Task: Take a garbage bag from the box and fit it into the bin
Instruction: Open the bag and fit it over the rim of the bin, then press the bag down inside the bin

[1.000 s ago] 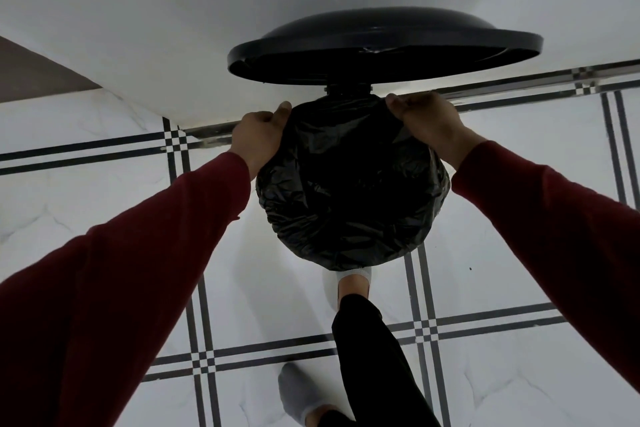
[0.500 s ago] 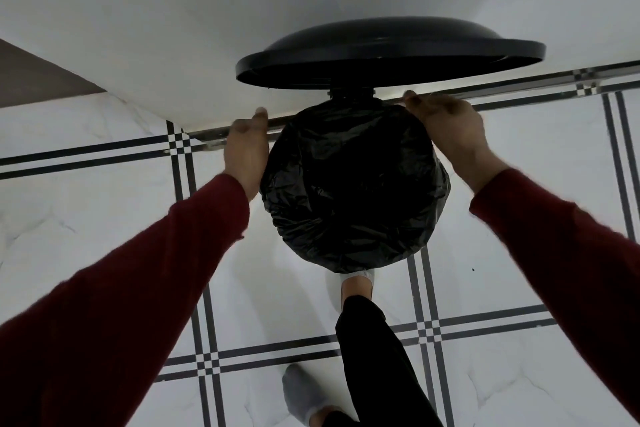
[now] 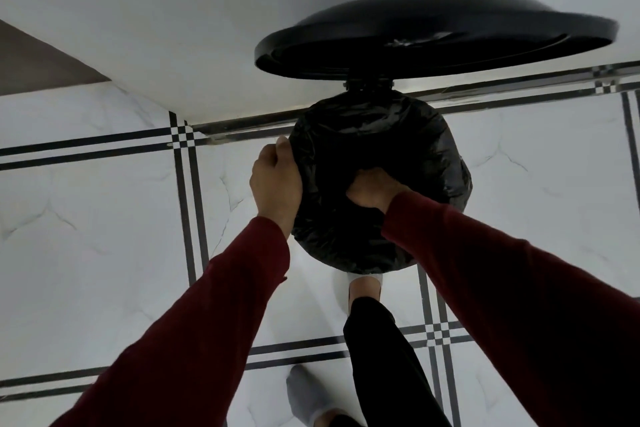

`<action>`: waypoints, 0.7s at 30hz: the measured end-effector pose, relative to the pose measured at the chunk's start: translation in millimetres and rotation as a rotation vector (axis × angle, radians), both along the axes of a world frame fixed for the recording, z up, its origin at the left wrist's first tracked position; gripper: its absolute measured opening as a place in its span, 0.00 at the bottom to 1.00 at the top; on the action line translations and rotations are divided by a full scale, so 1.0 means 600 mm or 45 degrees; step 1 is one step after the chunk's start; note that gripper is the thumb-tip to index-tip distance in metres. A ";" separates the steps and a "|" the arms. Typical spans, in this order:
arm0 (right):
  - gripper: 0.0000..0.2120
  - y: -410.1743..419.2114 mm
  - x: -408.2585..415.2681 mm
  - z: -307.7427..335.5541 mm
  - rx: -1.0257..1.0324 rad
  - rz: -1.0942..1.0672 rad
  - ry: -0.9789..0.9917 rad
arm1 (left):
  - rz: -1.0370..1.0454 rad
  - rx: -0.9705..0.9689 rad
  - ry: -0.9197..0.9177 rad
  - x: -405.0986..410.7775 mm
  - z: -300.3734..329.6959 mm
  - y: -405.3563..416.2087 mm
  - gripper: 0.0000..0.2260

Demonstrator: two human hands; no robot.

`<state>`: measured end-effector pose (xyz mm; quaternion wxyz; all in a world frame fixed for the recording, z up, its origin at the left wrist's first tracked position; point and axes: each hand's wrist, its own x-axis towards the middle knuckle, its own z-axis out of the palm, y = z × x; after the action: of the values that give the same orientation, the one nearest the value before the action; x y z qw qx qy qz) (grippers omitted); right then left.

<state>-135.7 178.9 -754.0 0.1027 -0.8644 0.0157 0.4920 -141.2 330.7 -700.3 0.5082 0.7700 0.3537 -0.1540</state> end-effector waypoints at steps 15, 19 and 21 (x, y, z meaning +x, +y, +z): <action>0.16 -0.004 -0.009 0.044 0.076 -0.101 -0.215 | -0.039 0.038 0.017 -0.002 0.022 0.003 0.20; 0.18 -0.023 -0.008 0.072 0.070 0.004 -0.208 | -0.163 0.102 0.060 -0.005 0.058 0.004 0.20; 0.18 -0.031 -0.013 0.101 0.109 -0.071 -0.238 | -0.182 0.118 0.031 -0.010 0.075 0.007 0.20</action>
<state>-143.6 160.1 -693.5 0.1542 -0.9005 0.0090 0.4065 -147.2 334.7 -655.4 0.4555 0.8140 0.3107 -0.1828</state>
